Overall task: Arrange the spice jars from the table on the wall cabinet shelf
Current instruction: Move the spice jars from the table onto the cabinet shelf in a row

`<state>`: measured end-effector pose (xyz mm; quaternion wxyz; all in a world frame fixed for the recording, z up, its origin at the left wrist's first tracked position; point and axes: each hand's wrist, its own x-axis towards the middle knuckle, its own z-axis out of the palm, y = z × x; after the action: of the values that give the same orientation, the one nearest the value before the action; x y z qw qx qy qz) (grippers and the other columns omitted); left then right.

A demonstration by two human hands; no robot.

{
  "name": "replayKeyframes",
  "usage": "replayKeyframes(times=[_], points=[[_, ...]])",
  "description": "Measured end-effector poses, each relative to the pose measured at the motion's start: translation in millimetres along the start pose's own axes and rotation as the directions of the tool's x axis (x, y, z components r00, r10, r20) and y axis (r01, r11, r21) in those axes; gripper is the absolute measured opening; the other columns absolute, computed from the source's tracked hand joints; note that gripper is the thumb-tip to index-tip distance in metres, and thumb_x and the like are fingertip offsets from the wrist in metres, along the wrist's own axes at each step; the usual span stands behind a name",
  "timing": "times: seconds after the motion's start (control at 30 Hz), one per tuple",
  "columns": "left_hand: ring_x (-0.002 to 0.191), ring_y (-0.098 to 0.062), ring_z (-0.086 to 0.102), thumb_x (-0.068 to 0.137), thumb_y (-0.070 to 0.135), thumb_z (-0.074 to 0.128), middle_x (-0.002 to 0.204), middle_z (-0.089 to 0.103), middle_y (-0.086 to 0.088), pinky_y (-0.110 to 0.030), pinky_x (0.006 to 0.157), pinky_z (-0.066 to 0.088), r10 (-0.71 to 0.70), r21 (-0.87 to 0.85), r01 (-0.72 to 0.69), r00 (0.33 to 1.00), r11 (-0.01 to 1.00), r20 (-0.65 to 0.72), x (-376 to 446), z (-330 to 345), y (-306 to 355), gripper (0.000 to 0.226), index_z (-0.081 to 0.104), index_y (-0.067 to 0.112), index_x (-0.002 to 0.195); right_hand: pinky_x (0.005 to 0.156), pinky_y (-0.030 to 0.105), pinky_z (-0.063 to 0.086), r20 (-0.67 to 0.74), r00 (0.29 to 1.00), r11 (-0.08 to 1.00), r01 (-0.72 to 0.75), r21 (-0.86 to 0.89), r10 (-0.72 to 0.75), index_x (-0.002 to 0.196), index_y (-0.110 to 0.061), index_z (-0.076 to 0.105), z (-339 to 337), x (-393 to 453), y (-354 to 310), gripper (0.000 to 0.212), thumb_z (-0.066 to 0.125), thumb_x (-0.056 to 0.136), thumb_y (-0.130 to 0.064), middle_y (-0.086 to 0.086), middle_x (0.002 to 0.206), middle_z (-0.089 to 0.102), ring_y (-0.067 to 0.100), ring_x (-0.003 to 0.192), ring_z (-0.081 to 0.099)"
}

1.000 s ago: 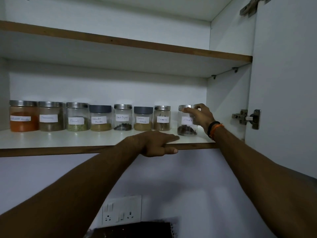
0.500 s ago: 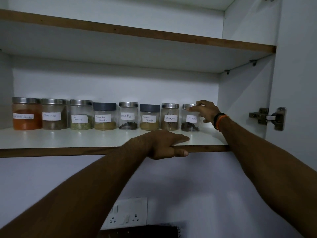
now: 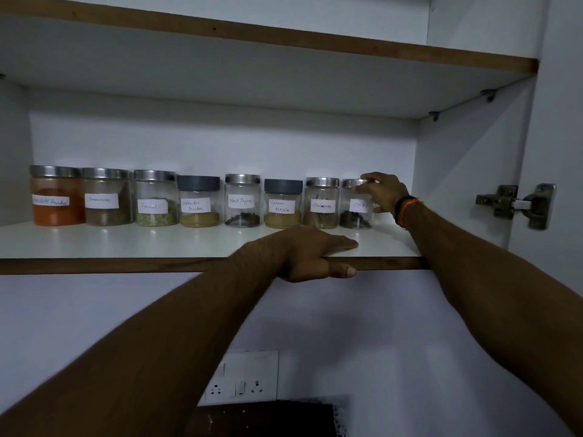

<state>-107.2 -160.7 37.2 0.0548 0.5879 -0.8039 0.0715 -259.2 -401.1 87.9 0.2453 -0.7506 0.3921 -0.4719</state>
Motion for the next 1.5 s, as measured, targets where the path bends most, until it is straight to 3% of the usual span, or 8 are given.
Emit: replayKeyframes(times=[0.1, 0.57, 0.73, 0.93, 1.23, 1.37, 1.43, 1.5], points=[[0.147, -0.023, 0.033, 0.098, 0.06, 0.042, 0.162, 0.032, 0.0, -0.04, 0.119, 0.027, 0.001, -0.002, -0.001, 1.0, 1.0, -0.008, 0, 1, 0, 0.066, 0.025, 0.035, 0.156, 0.101, 0.053, 0.053, 0.003, 1.0, 1.0, -0.012, 0.025, 0.012, 0.137, -0.019, 0.06, -1, -1, 1, 0.054, 0.076, 0.087, -0.03, 0.01, 0.143, 0.057, 0.037, 0.127, 0.054], [0.146, -0.023, 0.035, 0.097, 0.061, 0.042, 0.161, 0.033, 0.001, -0.039, 0.119, 0.028, 0.006, 0.005, -0.006, 1.0, 1.0, -0.021, 2, 1, -3, 0.066, 0.025, 0.036, 0.156, 0.109, 0.051, 0.047, -0.016, 0.999, 0.999, 0.038, -0.031, -0.038, 0.141, -0.016, 0.057, 1, -7, 4, 0.058, 0.074, 0.089, -0.036, 0.01, 0.139, 0.06, 0.033, 0.127, 0.056], [0.145, -0.023, 0.035, 0.097, 0.062, 0.041, 0.161, 0.033, -0.002, -0.039, 0.118, 0.028, 0.002, 0.018, -0.002, 1.0, 1.0, -0.023, 3, 2, -4, 0.066, 0.025, 0.036, 0.156, 0.12, 0.041, 0.031, -0.031, 0.998, 0.996, 0.048, -0.075, -0.05, 0.153, -0.023, 0.043, 2, -16, 1, 0.067, 0.063, 0.094, -0.05, 0.006, 0.158, 0.044, 0.03, 0.143, 0.042], [0.145, -0.025, 0.035, 0.098, 0.061, 0.04, 0.16, 0.034, -0.006, -0.044, 0.119, 0.028, -0.009, 0.032, 0.009, 1.0, 0.999, -0.011, 1, 1, -1, 0.066, 0.024, 0.035, 0.156, 0.114, 0.037, 0.039, -0.197, 0.976, 0.994, 0.077, -0.081, -0.092, 0.145, -0.02, 0.053, -2, -47, -12, 0.058, 0.064, 0.095, -0.046, 0.007, 0.15, 0.053, 0.028, 0.137, 0.05], [0.148, -0.027, 0.029, 0.098, 0.064, 0.034, 0.164, 0.027, -0.006, -0.045, 0.12, 0.024, -0.06, 0.053, 0.061, 0.998, 0.997, -0.005, -6, 4, 5, 0.065, 0.018, 0.04, 0.157, 0.103, 0.031, 0.048, -0.188, 0.974, 0.992, 0.121, -0.043, -0.127, 0.133, -0.017, 0.065, 7, -137, -46, 0.043, 0.067, 0.094, -0.036, 0.006, 0.131, 0.067, 0.022, 0.119, 0.062], [0.143, -0.029, 0.038, 0.099, 0.063, 0.033, 0.159, 0.037, -0.006, -0.045, 0.112, 0.034, -0.14, 0.105, 0.15, 0.985, 0.983, -0.096, -14, 11, 14, 0.063, 0.026, 0.035, 0.155, 0.107, 0.038, 0.049, -0.218, 0.969, 0.992, 0.109, -0.058, -0.119, 0.133, -0.017, 0.064, 12, -179, -55, 0.044, 0.067, 0.094, -0.036, 0.008, 0.133, 0.065, 0.022, 0.122, 0.06], [0.128, -0.028, 0.053, 0.101, 0.052, 0.039, 0.146, 0.053, -0.008, -0.042, 0.1, 0.042, -0.113, 0.176, 0.15, 0.973, 0.973, -0.203, -27, 18, 22, 0.055, 0.039, 0.024, 0.148, 0.103, 0.034, 0.048, -0.268, 0.951, 0.986, 0.137, -0.094, -0.158, 0.131, -0.017, 0.066, 13, -201, -57, 0.04, 0.067, 0.094, -0.033, 0.009, 0.132, 0.063, 0.022, 0.121, 0.06], [0.121, -0.028, 0.054, 0.096, 0.039, 0.052, 0.138, 0.056, -0.011, -0.041, 0.102, 0.038, -0.035, 0.235, 0.117, 0.945, 0.965, -0.325, -47, 33, 29, 0.052, 0.043, 0.013, 0.141, 0.097, 0.029, 0.047, -0.321, 0.916, 0.968, 0.202, -0.149, -0.24, 0.127, -0.017, 0.068, 17, -225, -57, 0.034, 0.066, 0.094, -0.027, 0.009, 0.128, 0.063, 0.023, 0.118, 0.059]])
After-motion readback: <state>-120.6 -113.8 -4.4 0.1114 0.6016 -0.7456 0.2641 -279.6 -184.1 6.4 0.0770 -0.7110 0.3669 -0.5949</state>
